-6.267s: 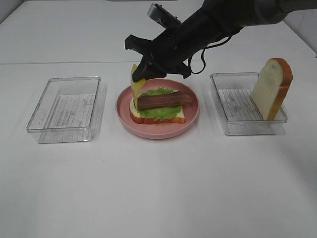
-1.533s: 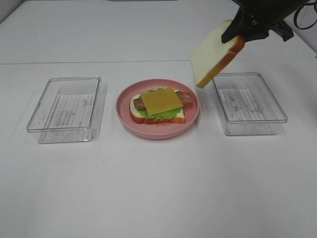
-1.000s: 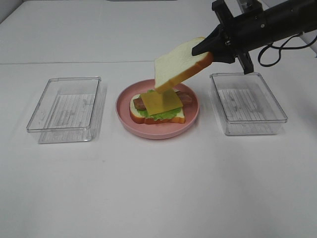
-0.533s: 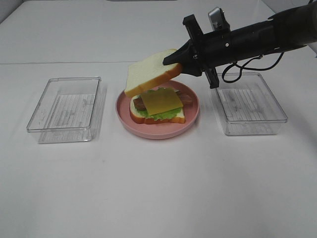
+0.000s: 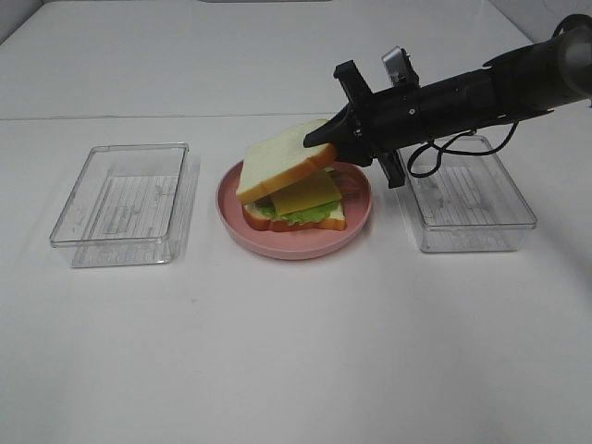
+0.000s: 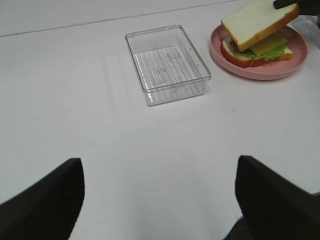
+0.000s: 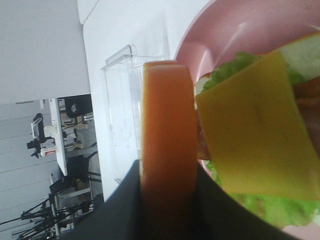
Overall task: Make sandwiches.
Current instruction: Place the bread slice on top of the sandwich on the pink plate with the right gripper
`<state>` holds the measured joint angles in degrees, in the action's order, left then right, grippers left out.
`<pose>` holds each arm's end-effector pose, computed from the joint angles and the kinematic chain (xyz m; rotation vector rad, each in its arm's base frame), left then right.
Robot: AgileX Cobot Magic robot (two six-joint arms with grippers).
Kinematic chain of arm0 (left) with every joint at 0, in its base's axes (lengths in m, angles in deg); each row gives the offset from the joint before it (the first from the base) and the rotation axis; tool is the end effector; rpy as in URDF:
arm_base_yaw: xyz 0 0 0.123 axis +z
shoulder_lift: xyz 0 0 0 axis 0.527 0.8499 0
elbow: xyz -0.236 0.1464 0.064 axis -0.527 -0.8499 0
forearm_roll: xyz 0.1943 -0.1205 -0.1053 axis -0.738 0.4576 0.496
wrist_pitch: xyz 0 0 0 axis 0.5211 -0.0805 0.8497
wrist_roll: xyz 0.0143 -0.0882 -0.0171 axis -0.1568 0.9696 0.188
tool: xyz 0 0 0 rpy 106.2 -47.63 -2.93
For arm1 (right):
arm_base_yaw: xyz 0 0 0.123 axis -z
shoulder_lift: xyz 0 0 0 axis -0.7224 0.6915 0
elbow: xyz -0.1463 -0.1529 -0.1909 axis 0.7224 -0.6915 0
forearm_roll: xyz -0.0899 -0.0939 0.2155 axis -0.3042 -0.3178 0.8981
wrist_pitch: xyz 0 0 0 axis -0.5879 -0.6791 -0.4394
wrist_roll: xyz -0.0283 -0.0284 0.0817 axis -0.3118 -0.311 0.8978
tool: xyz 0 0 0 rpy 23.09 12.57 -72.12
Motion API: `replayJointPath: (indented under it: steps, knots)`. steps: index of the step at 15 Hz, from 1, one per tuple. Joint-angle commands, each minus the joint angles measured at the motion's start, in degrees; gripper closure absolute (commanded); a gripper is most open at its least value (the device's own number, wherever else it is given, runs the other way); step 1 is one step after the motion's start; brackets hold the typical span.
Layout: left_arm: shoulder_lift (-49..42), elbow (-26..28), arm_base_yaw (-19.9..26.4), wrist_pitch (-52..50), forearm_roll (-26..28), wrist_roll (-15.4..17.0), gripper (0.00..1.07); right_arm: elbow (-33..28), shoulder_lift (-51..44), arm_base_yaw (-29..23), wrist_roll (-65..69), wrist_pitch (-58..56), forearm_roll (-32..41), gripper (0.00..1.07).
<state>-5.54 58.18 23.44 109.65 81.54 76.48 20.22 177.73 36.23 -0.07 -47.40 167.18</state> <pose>-0.0062 -0.0038 0.2779 0.1934 2.0236 -0.1371 0.4271 0.1418 0.1227 0.3430 2.5675 1.3592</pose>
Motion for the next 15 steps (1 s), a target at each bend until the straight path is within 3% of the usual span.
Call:
replayJointPath:
  steps: [1, 3, 6, 7, 8, 10, 15]
  knots:
    - [-1.15, -0.11, -0.23, -0.52, 0.17, -0.06, 0.28, 0.0, 0.06, -0.17, -0.34, 1.26, -1.78, 1.07]
    - [-1.15, -0.11, -0.23, -0.52, 0.17, -0.06, 0.28, 0.0, 0.06, -0.17, -0.34, 1.26, -2.18, 1.06]
    - [-1.15, -0.11, -0.23, -0.52, 0.17, -0.06, 0.28, 0.0, 0.06, -0.17, -0.34, 1.38, -2.18, 0.91]
    - [-1.15, -0.11, -0.23, -0.52, 0.17, -0.06, 0.28, 0.0, 0.06, -0.17, -0.34, 1.6, -2.18, 0.79]
    - [-1.15, -0.11, -0.23, -0.52, 0.17, -0.06, 0.28, 0.0, 0.06, -0.17, -0.34, 1.72, -2.18, 0.58]
    - [-1.15, -0.11, -0.23, -0.52, 0.17, -0.06, 0.28, 0.0, 0.06, -0.17, -0.4, 1.95, -2.18, 0.37]
    - [-1.15, -0.11, -0.23, -0.52, 0.17, -0.06, 0.28, 0.0, 0.06, -0.17, -0.4, 1.95, -4.87, 0.34]
